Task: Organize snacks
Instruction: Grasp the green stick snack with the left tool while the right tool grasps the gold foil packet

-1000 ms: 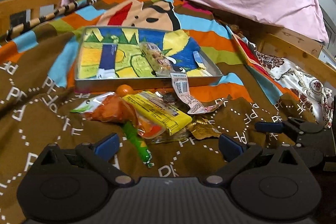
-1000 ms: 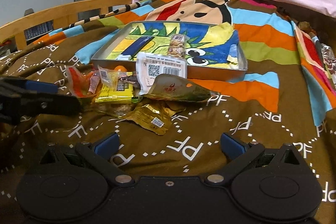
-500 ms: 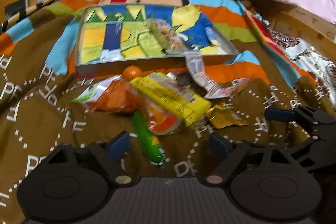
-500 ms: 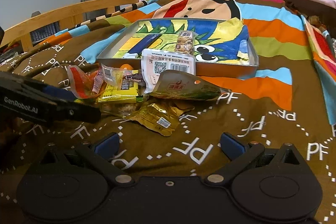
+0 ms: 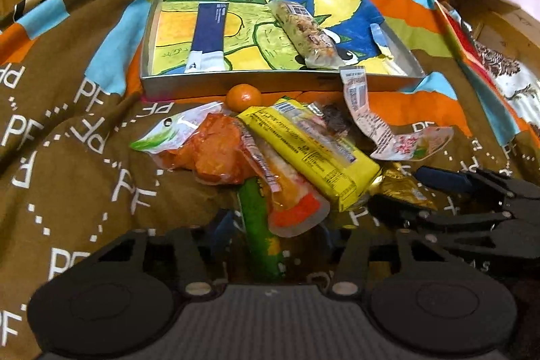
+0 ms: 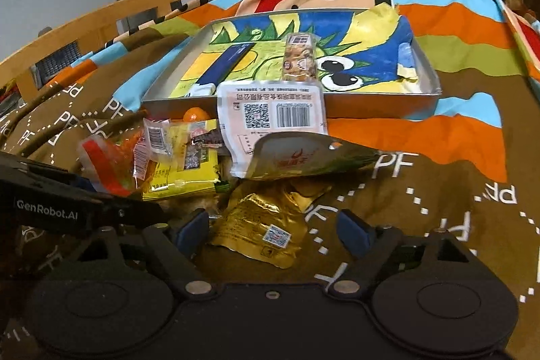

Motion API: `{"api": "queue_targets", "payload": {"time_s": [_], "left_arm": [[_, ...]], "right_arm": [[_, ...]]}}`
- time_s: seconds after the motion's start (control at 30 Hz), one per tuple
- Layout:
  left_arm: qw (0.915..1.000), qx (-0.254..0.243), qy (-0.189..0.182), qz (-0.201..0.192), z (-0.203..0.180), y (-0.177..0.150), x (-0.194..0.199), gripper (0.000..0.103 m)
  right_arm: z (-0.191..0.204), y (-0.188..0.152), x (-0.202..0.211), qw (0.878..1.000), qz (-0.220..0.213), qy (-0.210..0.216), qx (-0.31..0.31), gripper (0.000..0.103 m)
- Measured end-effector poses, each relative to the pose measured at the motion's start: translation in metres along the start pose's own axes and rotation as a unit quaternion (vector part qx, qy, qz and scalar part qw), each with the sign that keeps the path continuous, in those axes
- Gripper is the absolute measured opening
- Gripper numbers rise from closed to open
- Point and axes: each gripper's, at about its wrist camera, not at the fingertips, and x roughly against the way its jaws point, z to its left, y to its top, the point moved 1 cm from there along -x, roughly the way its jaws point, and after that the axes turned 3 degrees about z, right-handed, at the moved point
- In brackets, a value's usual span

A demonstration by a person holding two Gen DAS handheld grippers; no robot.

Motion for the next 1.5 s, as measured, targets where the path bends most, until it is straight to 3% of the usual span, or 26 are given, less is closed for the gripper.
{"api": "queue_targets", "payload": {"time_s": [0.17,0.3,0.53,0.73,0.93,1.07,1.27,1.37,1.5], "left_arm": [[0.9998,0.001,0.017,0.002,-0.004,-0.003,0.004,0.037],[0.9996,0.013,0.027,0.002,-0.004,-0.005,0.007,0.024],[0.999,0.039,0.02,0.008,-0.006,-0.015,0.019,0.021],[0.9989,0.044,0.012,0.013,-0.01,-0.032,0.034,0.021],[0.9989,0.044,0.008,0.017,-0.011,-0.028,0.032,0.023],[0.999,0.041,0.007,0.016,-0.009,-0.021,0.024,0.032],[0.9979,0.062,0.001,0.018,-0.003,-0.012,0.012,0.032],[0.9983,0.054,0.011,0.016,-0.004,-0.015,0.013,0.022],[0.9981,0.058,0.009,0.014,-0.004,-0.022,0.019,0.022]], "right_arm": [[0.004,-0.001,0.001,1.0,0.006,-0.009,0.012,0.062],[0.004,0.0,0.003,1.0,0.007,-0.012,0.005,0.055],[0.003,-0.004,0.019,1.0,0.015,-0.01,-0.004,0.046],[0.011,-0.018,0.046,0.999,0.031,-0.01,0.019,0.046],[0.019,-0.025,0.052,0.999,0.028,-0.008,0.034,0.061],[0.012,-0.021,0.042,0.999,0.023,-0.01,0.025,0.071],[0.007,-0.014,0.024,1.0,0.014,-0.011,0.009,0.071],[0.009,-0.016,0.025,1.0,0.011,-0.025,0.014,0.063],[0.014,-0.02,0.028,0.999,0.01,-0.035,0.021,0.057]]}}
